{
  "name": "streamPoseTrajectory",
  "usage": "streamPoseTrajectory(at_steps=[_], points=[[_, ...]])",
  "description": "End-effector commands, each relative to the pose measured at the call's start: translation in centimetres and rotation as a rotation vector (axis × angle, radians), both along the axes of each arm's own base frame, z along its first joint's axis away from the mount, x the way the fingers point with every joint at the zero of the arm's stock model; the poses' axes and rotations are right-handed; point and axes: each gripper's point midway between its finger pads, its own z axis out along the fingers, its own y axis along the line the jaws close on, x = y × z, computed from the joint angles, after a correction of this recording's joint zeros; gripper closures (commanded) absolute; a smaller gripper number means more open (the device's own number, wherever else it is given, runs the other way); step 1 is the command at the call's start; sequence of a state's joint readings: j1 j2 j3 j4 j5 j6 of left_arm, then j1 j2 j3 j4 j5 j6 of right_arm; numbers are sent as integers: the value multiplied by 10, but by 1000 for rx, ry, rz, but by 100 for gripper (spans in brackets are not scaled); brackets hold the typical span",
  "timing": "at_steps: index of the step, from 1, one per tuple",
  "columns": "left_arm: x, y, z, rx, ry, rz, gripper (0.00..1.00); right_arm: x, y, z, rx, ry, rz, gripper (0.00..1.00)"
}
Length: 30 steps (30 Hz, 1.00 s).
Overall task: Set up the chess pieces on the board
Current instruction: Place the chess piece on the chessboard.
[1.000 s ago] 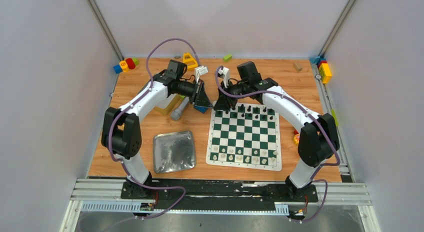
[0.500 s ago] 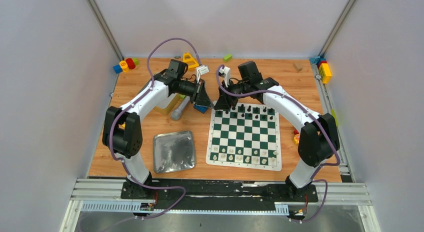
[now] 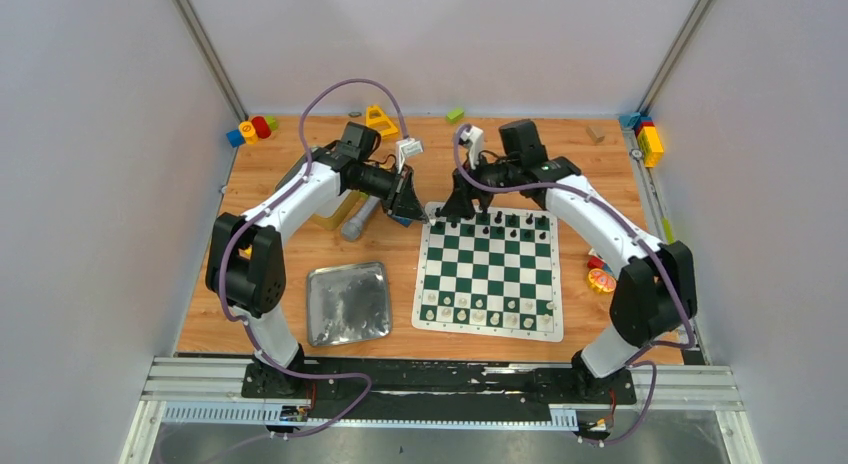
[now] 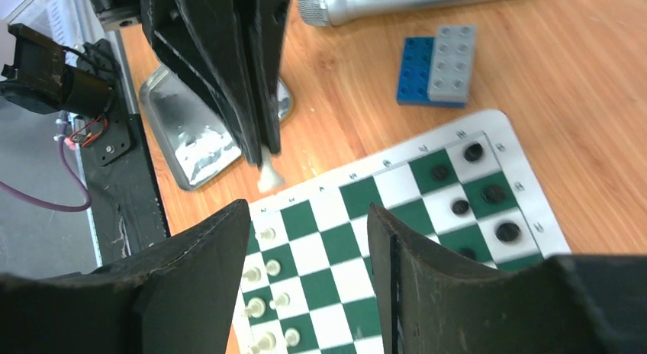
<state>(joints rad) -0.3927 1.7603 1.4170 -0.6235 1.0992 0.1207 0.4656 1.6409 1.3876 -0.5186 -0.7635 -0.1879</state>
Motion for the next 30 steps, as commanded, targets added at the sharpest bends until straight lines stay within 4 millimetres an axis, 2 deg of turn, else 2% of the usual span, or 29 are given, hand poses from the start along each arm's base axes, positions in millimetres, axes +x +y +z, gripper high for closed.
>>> streamPoseTrajectory(at_steps=[1, 4, 7, 8, 10, 11, 12, 13, 14, 15, 16, 17, 18, 19, 20, 21, 22, 24, 29, 30], points=[[-3, 1, 14, 54, -173, -33, 100, 5, -41, 40, 50, -107, -94, 41], [-8, 1, 5, 142, -254, -52, 100, 11, -81, 45, 62, -108, -203, 41], [-21, -10, -4, 234, -344, -104, 100, 15, -120, 52, 73, -115, -319, 41], [-20, -10, -8, 279, -382, -108, 100, 16, -133, 55, 75, -123, -360, 41], [-36, -27, -13, 337, -446, -177, 100, 17, -158, 57, 79, -129, -438, 41], [-34, -28, -14, 378, -478, -178, 100, 16, -171, 58, 83, -130, -476, 41], [-45, -40, -19, 396, -500, -230, 100, 17, -184, 58, 86, -130, -516, 41], [-43, -42, -18, 433, -533, -233, 100, 16, -195, 58, 89, -128, -551, 41], [-57, -56, -26, 450, -549, -296, 100, 16, -205, 56, 91, -123, -585, 41], [-55, -57, -25, 485, -573, -298, 100, 15, -214, 56, 94, -118, -614, 41], [-64, -67, -35, 506, -580, -347, 100, 14, -224, 55, 97, -116, -646, 41], [-64, -71, -33, 532, -597, -355, 100, 14, -232, 55, 100, -114, -673, 41], [-73, -80, -44, 554, -596, -401, 100, 13, -241, 55, 106, -110, -699, 41], [-73, -85, -41, 573, -613, -410, 100, 12, -248, 56, 114, -108, -717, 41], [-80, -93, -52, 594, -612, -449, 100, 11, -255, 57, 123, -107, -734, 41], [-80, -98, -49, 608, -630, -455, 100, 11, -261, 58, 129, -106, -748, 41], [-87, -106, -62, 631, -623, -491, 100, 10, -266, 57, 130, -104, -763, 41], [-92, -117, -69, 664, -633, -525, 100, 10, -273, 58, 118, -116, -786, 41], [-101, -142, -88, 716, -639, -586, 100, 8, -277, 61, 96, -147, -808, 42], [-100, -146, -85, 718, -647, -588, 100, 7, -277, 61, 97, -149, -806, 42]])
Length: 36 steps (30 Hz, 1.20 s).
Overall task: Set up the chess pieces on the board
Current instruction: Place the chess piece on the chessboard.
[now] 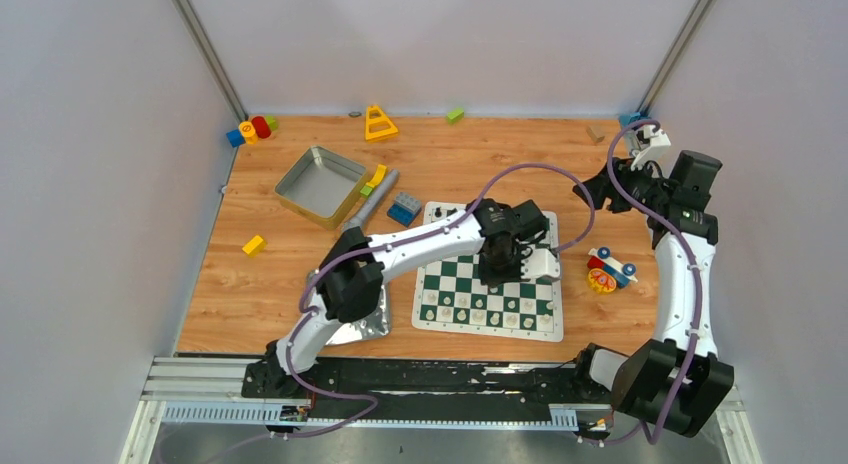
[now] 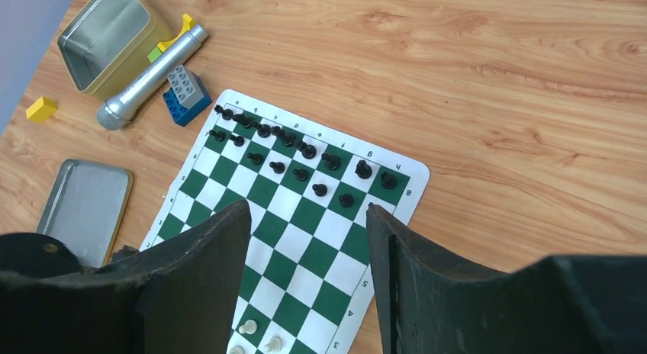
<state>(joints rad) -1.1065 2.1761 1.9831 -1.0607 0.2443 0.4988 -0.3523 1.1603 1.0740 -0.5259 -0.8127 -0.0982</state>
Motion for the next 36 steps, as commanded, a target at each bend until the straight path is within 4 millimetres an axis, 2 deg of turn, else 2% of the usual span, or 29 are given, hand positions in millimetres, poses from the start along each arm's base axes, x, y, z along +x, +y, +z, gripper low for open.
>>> streamPoseTrajectory(at_steps=[1, 2, 6, 13, 36], points=[[-3, -8, 4, 54, -45, -41, 100, -5, 3, 15, -12, -54, 7, 42], [-3, -10, 6, 56, -49, -45, 100, -6, 4, 15, -12, -55, 8, 42], [-9, -15, -14, 108, -40, -67, 100, -7, 5, 14, -4, -52, 18, 42], [-14, -15, -30, 160, -36, -80, 99, -9, 5, 15, -13, -58, 17, 43], [-24, -25, -46, 183, -42, -90, 98, -9, 8, 11, 3, -47, 36, 43]])
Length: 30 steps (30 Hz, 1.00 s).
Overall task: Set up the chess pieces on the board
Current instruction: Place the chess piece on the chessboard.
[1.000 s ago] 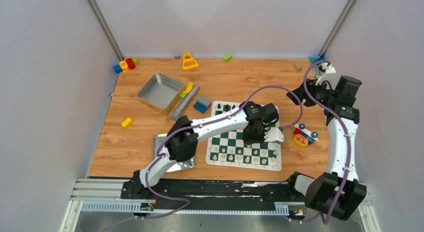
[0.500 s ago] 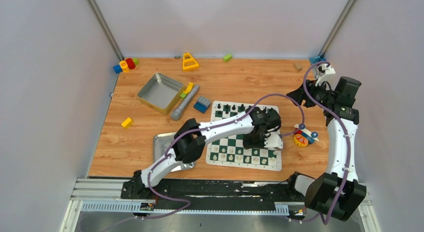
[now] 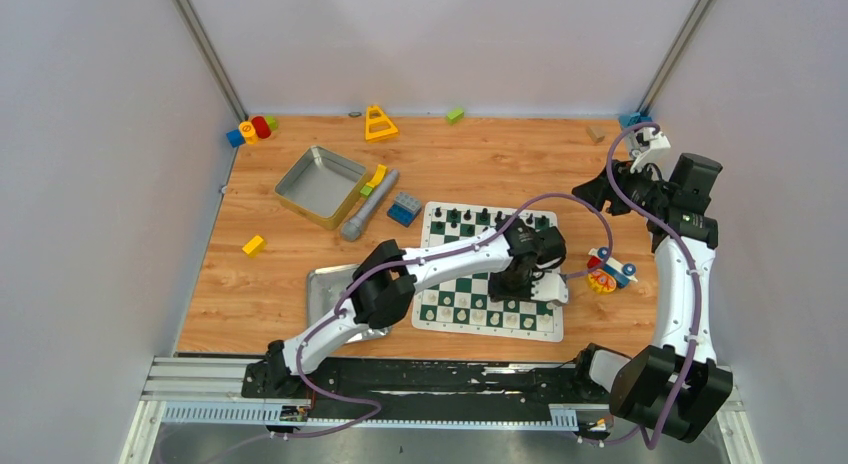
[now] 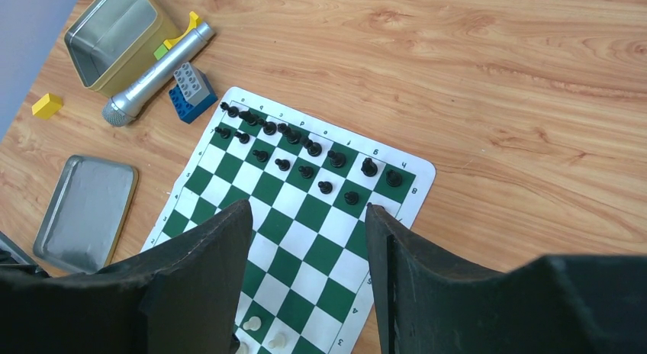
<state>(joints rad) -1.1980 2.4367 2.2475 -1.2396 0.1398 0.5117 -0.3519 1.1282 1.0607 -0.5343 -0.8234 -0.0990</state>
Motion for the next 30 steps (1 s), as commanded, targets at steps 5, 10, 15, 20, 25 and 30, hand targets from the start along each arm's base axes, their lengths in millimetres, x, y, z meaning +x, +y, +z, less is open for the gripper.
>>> streamPoseTrajectory(at_steps=[5, 10, 15, 20, 25, 30], points=[[-3, -11, 1, -9, -30, -8, 97, -2, 5, 6, 5, -31, 32, 43], [-1, -12, 1, -13, -41, -1, 97, -2, 5, 6, 8, -30, 34, 43], [-4, -12, -1, -7, -37, -4, 94, -2, 5, 6, 8, -30, 35, 43], [-9, -13, -6, -1, -29, -5, 91, -2, 5, 5, 10, -27, 37, 43], [-11, -15, -8, 1, -27, 0, 83, -2, 6, 4, 14, -25, 40, 44], [-10, -16, -6, -6, -36, 11, 69, -2, 6, 4, 16, -22, 41, 44]])
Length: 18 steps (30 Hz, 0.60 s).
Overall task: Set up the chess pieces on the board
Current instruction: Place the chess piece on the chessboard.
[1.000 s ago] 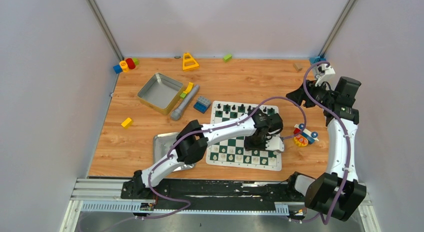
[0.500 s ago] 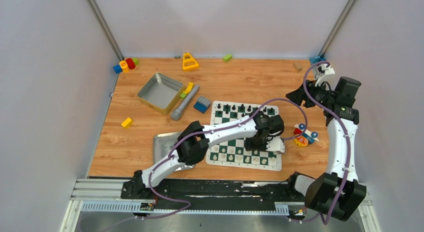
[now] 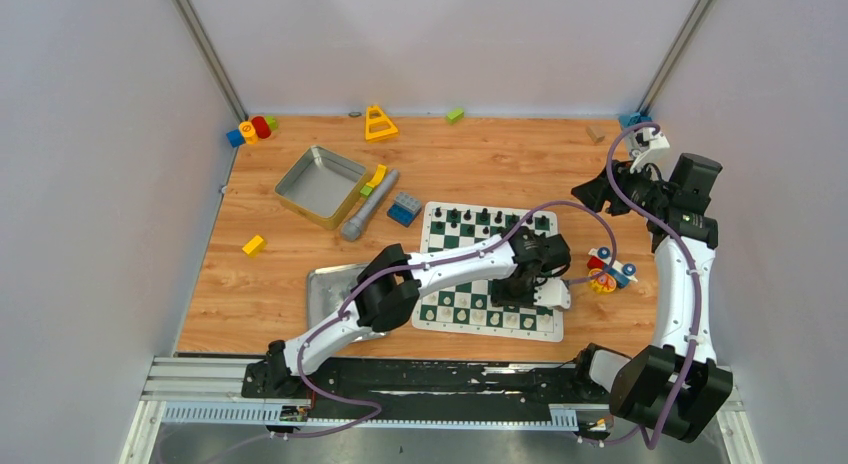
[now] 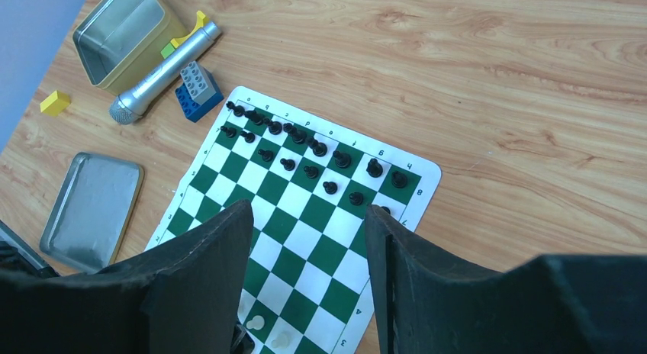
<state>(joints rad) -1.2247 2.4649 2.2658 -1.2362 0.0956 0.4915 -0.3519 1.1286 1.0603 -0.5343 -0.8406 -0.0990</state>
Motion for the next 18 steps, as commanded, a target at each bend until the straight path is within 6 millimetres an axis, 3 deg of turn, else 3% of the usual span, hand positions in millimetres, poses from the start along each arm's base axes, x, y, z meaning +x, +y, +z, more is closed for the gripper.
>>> streamPoseTrajectory(at_steps=[1, 7, 18], points=[[-5, -12, 3, -32, -1, 13, 68, -1, 4, 2, 8, -19, 26, 44], [0, -14, 15, -59, -34, 18, 57, 0, 3, 1, 10, -15, 26, 44], [13, -12, 59, -134, -129, 25, 51, 1, 4, -2, 19, -3, 30, 44]])
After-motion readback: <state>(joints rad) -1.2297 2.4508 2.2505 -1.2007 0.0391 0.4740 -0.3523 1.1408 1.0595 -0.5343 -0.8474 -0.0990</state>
